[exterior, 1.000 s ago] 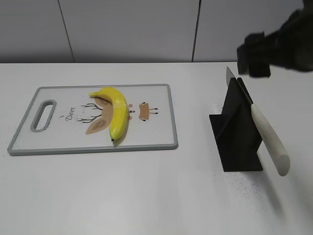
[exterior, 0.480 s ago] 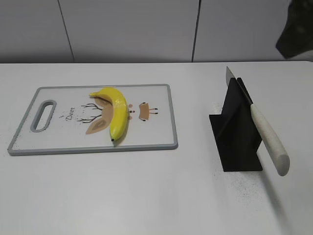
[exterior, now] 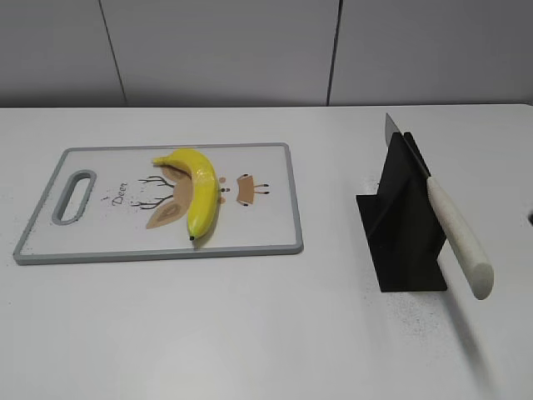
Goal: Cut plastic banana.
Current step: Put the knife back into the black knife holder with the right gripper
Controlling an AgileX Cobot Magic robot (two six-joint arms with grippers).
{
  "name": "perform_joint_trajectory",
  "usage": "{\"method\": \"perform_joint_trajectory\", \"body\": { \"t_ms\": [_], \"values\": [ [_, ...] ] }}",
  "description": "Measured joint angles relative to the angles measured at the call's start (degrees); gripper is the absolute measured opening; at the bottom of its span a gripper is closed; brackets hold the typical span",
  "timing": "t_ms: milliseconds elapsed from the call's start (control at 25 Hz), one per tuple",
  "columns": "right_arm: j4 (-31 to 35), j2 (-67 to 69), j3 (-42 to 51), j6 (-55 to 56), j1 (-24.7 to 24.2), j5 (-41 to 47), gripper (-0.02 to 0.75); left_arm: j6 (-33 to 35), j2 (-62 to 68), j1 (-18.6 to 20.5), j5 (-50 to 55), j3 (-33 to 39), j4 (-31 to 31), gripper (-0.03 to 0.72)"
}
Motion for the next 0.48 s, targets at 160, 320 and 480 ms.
{"method": "perform_joint_trajectory", "body": {
  "t_ms": [160,320,480],
  "values": [
    [0.0,-10.8,11.2,0.0,0.0,-3.2,0.592,0.0,0.0,0.0,0.0,0.0,0.0,0.579],
    [0.1,-21.4,19.3,-0.1,0.0,-4.2,0.592,0.0,0.0,0.0,0.0,0.0,0.0,0.579],
    [0.6,-30.9,25.4,-0.1,0.0,-5.6,0.592,0.0,0.0,0.0,0.0,0.0,0.0,0.579]
  ]
}}
